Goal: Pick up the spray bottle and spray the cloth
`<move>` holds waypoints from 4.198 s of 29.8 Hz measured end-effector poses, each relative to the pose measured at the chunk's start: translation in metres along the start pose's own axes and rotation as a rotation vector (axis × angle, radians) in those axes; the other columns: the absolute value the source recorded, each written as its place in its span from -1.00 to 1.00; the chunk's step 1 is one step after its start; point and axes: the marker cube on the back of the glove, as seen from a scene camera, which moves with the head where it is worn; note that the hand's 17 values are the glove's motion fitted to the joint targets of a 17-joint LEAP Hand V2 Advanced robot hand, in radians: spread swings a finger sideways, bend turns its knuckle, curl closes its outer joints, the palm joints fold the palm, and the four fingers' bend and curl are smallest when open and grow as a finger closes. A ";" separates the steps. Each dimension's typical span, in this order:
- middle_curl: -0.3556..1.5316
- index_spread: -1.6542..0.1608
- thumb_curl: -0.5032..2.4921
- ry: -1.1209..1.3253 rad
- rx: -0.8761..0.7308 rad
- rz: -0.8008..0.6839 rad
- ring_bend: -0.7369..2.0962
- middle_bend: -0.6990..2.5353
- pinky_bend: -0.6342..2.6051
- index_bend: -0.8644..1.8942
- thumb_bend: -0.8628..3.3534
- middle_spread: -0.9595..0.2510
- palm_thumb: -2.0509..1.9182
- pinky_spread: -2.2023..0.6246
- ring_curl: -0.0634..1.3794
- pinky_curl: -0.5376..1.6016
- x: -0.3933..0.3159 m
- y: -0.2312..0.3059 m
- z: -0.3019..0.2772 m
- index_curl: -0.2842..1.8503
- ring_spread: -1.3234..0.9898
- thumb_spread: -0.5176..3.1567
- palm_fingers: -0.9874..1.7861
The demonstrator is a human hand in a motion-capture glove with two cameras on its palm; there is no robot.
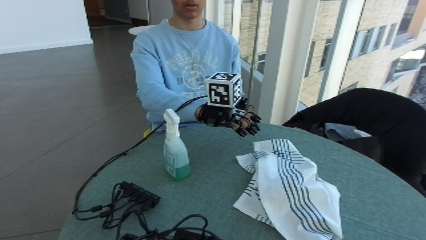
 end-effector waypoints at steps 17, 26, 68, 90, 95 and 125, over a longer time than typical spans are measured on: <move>-0.27 0.36 -0.49 0.012 0.130 0.040 -0.25 -0.37 -0.41 -0.27 -0.55 0.44 0.31 0.70 -0.54 -0.22 -0.011 0.066 -0.026 -0.52 0.11 -0.11 0.13; -0.25 0.37 -0.49 0.009 0.164 0.118 -0.26 -0.37 -0.43 -0.27 -0.58 0.43 0.31 0.70 -0.53 -0.21 0.004 0.143 -0.027 -0.51 0.11 -0.11 0.13; -0.21 0.36 -0.47 -0.906 0.467 0.572 -0.23 -0.41 -0.39 -0.30 -0.60 0.45 0.32 0.69 -0.46 -0.16 0.171 0.190 0.003 -0.54 0.13 -0.15 0.13; -0.23 0.40 -0.43 -1.038 0.587 0.596 -0.25 -0.46 -0.45 -0.22 -0.58 0.46 0.43 0.70 -0.47 -0.18 0.185 0.138 0.036 -0.46 0.13 -0.21 0.23; -0.23 0.42 -0.40 -1.025 0.633 0.612 -0.25 -0.45 -0.47 -0.23 -0.55 0.46 0.50 0.70 -0.47 -0.19 0.184 0.135 0.037 -0.43 0.12 -0.22 0.31; -0.19 0.49 -0.28 -0.834 0.169 0.670 -0.17 -0.46 -0.49 -0.27 -0.60 0.45 0.55 0.67 -0.38 -0.18 0.182 0.071 -0.044 -0.38 0.10 -0.36 0.48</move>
